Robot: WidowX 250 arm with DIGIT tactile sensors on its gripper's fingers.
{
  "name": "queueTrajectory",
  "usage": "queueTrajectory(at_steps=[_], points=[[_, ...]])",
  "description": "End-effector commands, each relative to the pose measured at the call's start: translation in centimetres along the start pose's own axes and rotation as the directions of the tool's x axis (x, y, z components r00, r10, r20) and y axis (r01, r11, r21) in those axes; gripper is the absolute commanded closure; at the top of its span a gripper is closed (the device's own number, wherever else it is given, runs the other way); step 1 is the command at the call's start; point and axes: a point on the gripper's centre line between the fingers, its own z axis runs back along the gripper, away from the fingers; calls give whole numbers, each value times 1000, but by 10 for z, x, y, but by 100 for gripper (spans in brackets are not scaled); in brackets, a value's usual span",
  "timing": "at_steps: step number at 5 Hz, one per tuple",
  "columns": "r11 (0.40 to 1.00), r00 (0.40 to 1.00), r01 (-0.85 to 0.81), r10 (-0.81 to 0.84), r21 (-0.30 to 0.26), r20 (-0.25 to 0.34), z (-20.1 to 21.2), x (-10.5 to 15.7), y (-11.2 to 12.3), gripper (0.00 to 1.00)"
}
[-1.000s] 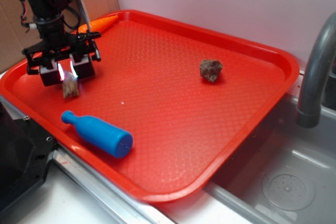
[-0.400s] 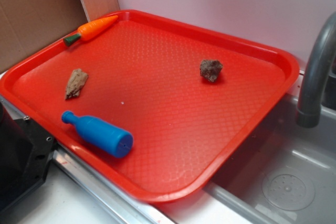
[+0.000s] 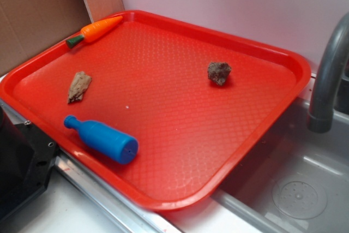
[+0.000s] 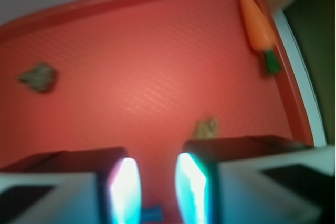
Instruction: Grab the wood chip.
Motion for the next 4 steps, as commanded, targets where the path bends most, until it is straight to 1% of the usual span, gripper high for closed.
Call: queueTrajectory(at_steps=[1,2,3,4], points=[[991,990,-132,131,-10,-55,-56,-18,36,0],[992,992,-124,124,9,-36,-93,-14,39,0],[994,990,-110,111,15,-83,-120,-22,39,0],[990,980,-140,142,27,-138,-133,-42,53,0]])
